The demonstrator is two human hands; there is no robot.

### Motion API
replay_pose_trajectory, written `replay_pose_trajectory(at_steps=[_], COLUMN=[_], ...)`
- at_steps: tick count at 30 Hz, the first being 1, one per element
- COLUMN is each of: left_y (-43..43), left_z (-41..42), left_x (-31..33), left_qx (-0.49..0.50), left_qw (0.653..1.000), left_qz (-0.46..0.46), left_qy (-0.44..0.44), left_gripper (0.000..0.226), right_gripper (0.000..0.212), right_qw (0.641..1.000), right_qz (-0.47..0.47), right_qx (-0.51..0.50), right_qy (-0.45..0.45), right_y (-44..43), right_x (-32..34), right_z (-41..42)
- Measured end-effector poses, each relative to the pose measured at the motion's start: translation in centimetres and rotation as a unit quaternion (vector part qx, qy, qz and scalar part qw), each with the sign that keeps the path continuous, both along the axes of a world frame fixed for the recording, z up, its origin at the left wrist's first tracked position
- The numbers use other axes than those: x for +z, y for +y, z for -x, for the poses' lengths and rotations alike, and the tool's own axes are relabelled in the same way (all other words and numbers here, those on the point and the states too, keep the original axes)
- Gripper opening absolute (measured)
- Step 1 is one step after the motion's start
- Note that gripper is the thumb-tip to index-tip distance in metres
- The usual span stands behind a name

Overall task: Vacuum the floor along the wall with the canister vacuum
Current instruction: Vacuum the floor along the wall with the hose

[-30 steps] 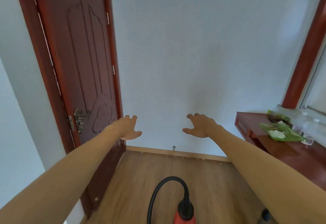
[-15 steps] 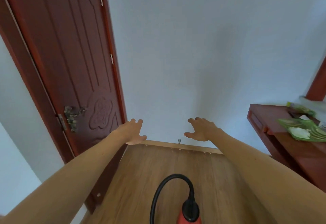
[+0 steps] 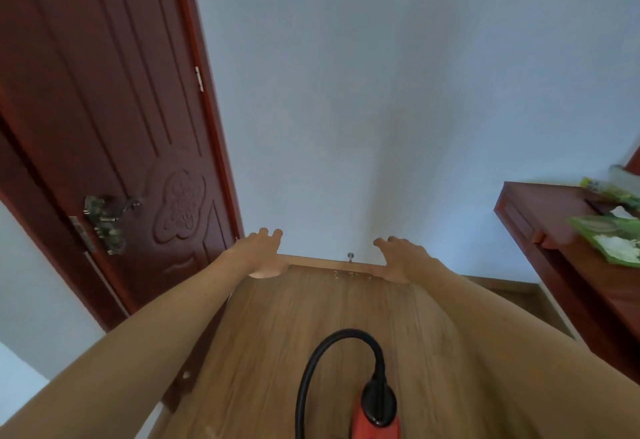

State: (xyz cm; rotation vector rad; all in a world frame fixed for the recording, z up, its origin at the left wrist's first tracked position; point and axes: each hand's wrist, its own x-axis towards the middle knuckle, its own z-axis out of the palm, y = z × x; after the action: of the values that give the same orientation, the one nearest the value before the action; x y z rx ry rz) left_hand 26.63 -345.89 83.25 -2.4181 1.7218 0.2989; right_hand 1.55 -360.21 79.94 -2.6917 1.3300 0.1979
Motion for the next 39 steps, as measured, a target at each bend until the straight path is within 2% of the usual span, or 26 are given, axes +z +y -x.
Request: replay_pose_trajectory(at_steps=[6, 12, 15, 21, 26, 29, 35, 39], left_y=[-5.0, -8.1, -8.9, -9.1, -9.3, -9.0, -7.8, -7.3], left_z=[-4.6, -7.7, -8.5, -7.4, -5.6, -4.4, -2.0, -0.8], left_x=[-4.5, -11.4, -15.0, -22.3, -27.7, -31.3, -38.6, -42.9], left_qx=[-0.022, -0.043, -0.062, -0.091, -0.098, -0.093, -0.077, -0.078], left_qw=[0.999, 0.993, 0.99, 0.977, 0.966, 0.959, 0.943, 0.934], left_qz=[-0.033, -0.106, -0.124, -0.188, -0.235, -0.259, -0.303, -0.335], left_qy=[0.015, 0.028, 0.019, 0.032, 0.053, 0.07, 0.111, 0.097], left_gripper=[0.074, 0.079, 0.078, 0.073, 0.074, 0.075, 0.06, 0.068], right_gripper=[0.07, 0.085, 0.083, 0.063, 0.07, 0.066, 0.068, 0.073], right_qw=[0.998, 0.988, 0.984, 0.971, 0.965, 0.959, 0.941, 0.93], right_qz=[-0.048, -0.123, -0.145, -0.208, -0.227, -0.253, -0.315, -0.351], right_qx=[-0.017, -0.067, -0.075, -0.079, -0.073, -0.063, -0.047, -0.051], right_qy=[0.026, 0.066, 0.068, 0.087, 0.111, 0.108, 0.115, 0.099], right_y=[-3.7, -5.4, -5.3, -4.0, -3.5, -3.0, -1.2, -0.2], right_x=[-5.3, -12.7, -16.6, -23.1, -28.7, -32.7, -41.0, -46.0], right_z=[-4.3, -7.4, -7.6, -6.5, -5.3, -4.5, -3.1, -1.5])
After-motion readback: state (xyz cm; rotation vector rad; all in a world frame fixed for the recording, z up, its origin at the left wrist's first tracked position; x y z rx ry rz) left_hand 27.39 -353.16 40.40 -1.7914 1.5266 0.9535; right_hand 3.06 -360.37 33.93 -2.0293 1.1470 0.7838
